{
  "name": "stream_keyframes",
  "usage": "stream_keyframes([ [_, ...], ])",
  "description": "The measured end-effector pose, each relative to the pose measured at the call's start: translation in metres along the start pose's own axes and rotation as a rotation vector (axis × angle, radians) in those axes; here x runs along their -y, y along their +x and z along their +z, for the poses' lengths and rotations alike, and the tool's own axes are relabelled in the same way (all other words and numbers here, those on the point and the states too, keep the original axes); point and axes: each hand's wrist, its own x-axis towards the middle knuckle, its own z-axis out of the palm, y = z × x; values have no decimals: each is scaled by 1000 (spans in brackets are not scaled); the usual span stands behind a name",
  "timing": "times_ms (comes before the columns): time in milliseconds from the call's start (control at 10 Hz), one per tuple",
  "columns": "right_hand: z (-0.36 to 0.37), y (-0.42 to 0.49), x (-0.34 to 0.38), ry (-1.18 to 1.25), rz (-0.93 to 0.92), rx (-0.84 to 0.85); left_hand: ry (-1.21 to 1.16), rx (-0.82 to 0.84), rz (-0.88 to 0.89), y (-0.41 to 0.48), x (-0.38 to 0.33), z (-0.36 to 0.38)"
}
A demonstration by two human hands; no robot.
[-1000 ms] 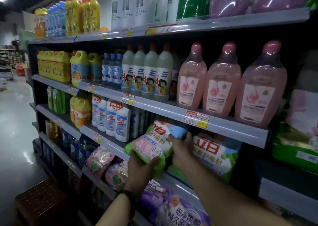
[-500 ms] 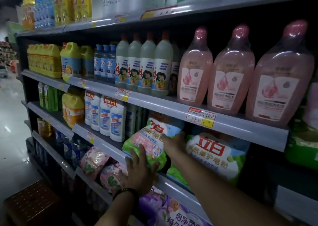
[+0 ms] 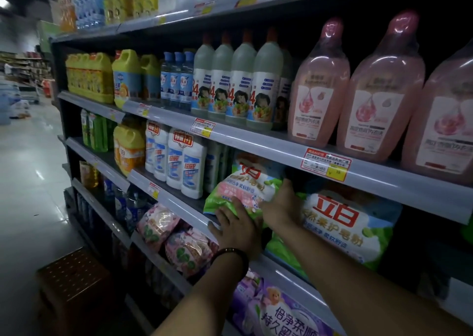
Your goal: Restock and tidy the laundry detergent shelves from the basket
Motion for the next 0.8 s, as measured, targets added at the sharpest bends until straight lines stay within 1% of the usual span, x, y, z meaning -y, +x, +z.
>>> stream_keyframes([
  [100, 2, -10, -16, -76, -62, -2, 85, -37, 43, -4, 13, 4],
  [200, 6, -18, -23, -100, -79, 3, 152, -138, 79, -7, 25, 4],
  [300, 6, -25, -21, -135, -46, -10, 123, -50, 124, -7, 39, -3],
  [400, 1, -37, -21, -126, -33, -14, 115, -21, 182, -10, 52, -9],
  [500, -2, -42, -23, -114, -27, -29, 140, 10, 190, -9, 54, -13],
  [600, -4, -41, -25, -185, -68, -16, 204, 31, 157, -7, 49, -16],
  [700, -12, -40, -26, -177, -87, 92, 198, 39, 135, -10, 48, -14],
  [800, -33, -46, -27, -61, -99, 171, 123, 92, 83, -17, 47, -19],
])
